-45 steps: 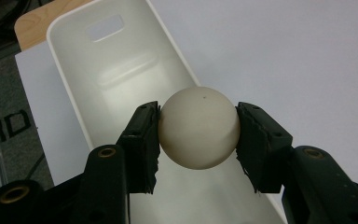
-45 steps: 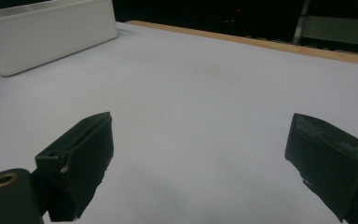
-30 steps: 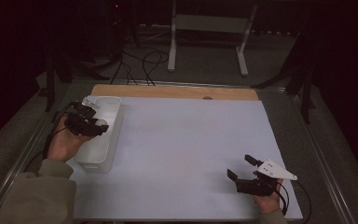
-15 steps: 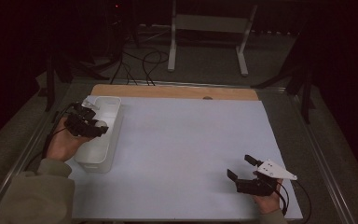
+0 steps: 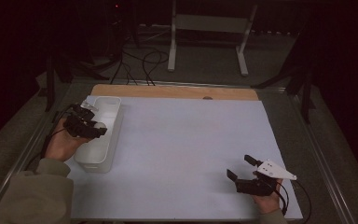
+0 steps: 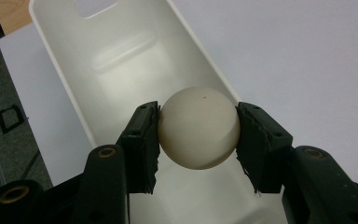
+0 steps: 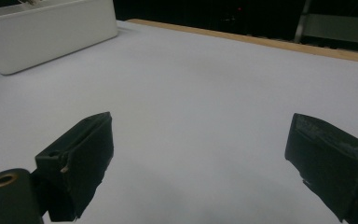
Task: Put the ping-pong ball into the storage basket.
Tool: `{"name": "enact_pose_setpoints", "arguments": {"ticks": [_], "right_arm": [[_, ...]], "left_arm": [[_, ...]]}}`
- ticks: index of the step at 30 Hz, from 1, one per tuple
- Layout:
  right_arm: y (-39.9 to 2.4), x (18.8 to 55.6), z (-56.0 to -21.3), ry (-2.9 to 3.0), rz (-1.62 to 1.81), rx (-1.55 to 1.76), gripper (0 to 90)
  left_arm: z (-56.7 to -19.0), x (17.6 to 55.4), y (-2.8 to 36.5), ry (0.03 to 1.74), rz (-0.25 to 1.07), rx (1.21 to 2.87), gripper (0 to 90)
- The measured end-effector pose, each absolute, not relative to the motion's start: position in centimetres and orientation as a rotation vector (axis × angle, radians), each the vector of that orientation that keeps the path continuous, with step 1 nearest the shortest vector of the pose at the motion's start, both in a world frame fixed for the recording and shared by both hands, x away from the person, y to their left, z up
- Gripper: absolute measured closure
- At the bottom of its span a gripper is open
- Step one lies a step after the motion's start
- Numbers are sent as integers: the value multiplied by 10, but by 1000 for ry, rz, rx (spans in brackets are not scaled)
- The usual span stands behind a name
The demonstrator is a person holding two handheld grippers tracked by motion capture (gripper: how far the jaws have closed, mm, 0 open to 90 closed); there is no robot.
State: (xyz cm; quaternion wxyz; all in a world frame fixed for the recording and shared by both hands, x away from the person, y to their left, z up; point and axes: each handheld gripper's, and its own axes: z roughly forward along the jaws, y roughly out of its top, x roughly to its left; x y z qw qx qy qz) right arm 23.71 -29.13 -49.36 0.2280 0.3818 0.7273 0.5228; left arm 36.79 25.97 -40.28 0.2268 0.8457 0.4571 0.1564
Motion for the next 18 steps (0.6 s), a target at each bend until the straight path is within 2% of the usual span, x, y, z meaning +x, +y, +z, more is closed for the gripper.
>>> {"name": "enact_pose_setpoints", "arguments": {"ticks": [18], "right_arm": [[-291, 237, -493, 2002, 1439, 1051, 72]], "left_arm": [[-410, 368, 265, 1289, 423, 2339, 513]]}}
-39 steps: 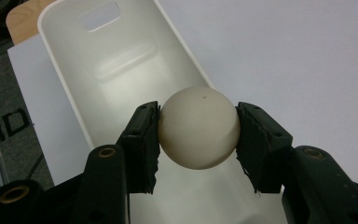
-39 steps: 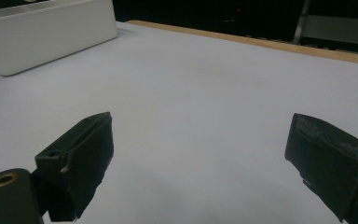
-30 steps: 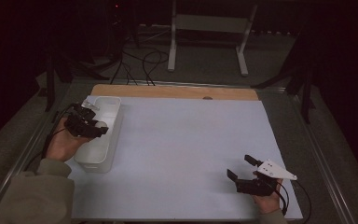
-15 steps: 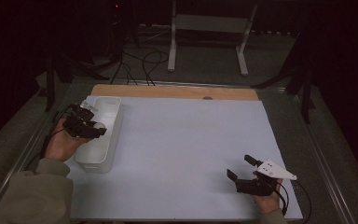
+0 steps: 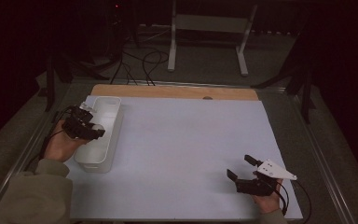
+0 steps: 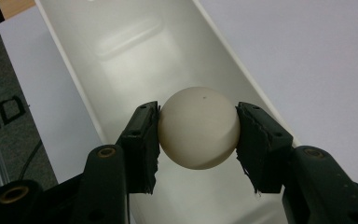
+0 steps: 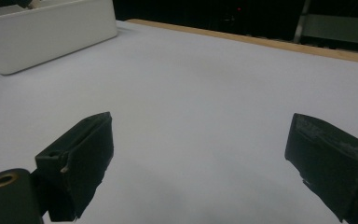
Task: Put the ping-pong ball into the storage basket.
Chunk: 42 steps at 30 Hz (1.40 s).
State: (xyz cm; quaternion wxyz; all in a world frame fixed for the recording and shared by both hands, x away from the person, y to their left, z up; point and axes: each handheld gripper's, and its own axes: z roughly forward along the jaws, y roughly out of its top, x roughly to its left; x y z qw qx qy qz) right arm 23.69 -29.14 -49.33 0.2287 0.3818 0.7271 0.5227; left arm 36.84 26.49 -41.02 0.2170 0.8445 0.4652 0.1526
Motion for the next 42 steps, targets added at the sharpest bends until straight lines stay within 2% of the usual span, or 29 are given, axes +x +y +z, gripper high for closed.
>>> {"name": "enact_pose_setpoints", "arguments": {"ticks": [16, 17, 21, 24, 30, 42], "right_arm": [[-291, 237, -494, 2004, 1436, 1050, 72], [-291, 237, -494, 2004, 1436, 1050, 72], [-291, 237, -494, 2004, 1436, 1048, 72], [-291, 237, -494, 2005, 1435, 1051, 72], [-291, 237, -494, 2004, 1436, 1052, 72], [-291, 237, -494, 2005, 1436, 1052, 72]], "left_arm": [[-410, 367, 265, 1293, 427, 2332, 508], [-410, 367, 265, 1300, 431, 2321, 495], [-410, 367, 264, 1305, 425, 2312, 153], [-411, 367, 263, 1312, 430, 2314, 43], [-410, 368, 263, 1311, 434, 2311, 3], [-407, 366, 262, 1288, 441, 2286, 1]]}}
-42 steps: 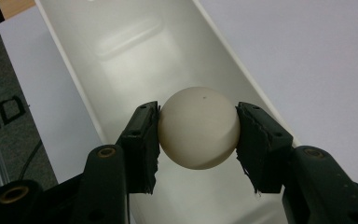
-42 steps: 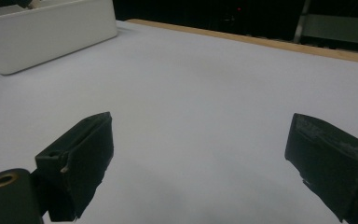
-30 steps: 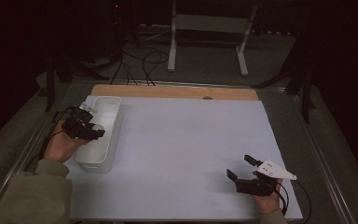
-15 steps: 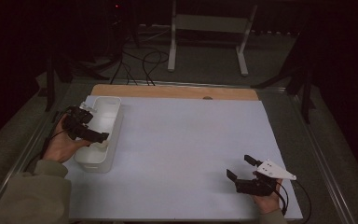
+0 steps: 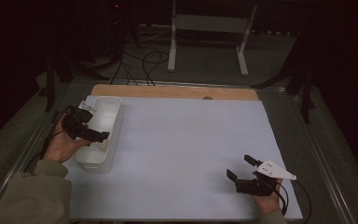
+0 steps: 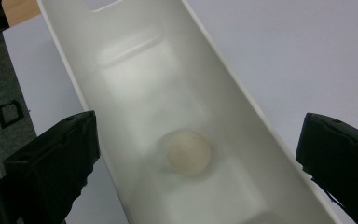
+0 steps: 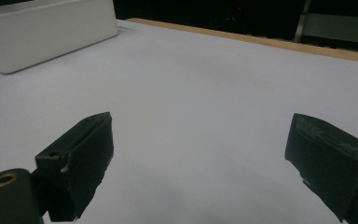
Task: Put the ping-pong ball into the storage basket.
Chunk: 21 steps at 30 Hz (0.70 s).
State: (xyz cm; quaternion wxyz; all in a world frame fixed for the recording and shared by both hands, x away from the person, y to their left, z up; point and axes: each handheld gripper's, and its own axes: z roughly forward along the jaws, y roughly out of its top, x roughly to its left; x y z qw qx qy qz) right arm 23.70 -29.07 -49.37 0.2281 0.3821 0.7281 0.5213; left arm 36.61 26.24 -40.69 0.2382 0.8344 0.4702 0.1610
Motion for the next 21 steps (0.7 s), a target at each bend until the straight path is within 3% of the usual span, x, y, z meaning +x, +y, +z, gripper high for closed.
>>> {"name": "enact_pose_setpoints", "arguments": {"ticks": [21], "right_arm": [[-291, 238, -494, 2004, 1439, 1052, 72]], "left_arm": [[-403, 362, 255, 1220, 445, 2267, 0]]}}
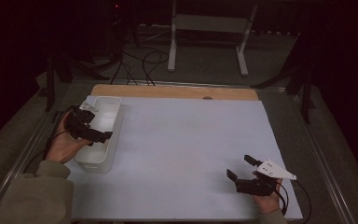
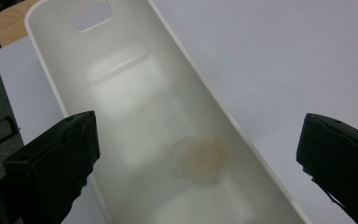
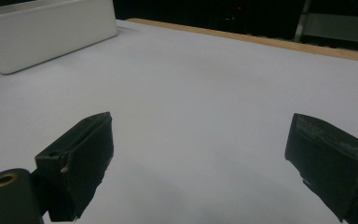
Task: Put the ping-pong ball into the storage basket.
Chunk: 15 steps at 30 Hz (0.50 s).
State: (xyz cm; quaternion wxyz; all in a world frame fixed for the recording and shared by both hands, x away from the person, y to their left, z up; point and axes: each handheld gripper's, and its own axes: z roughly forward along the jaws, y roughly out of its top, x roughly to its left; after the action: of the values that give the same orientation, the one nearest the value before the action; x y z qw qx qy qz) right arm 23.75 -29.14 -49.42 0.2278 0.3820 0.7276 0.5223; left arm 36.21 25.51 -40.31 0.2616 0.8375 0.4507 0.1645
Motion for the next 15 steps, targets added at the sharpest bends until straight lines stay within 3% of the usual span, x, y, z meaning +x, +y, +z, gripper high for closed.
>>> {"name": "enact_pose_setpoints", "arguments": {"ticks": [15], "right_arm": [[-292, 237, -494, 1998, 1440, 1055, 72]], "left_arm": [[-402, 358, 247, 1174, 453, 2261, 0]]}}
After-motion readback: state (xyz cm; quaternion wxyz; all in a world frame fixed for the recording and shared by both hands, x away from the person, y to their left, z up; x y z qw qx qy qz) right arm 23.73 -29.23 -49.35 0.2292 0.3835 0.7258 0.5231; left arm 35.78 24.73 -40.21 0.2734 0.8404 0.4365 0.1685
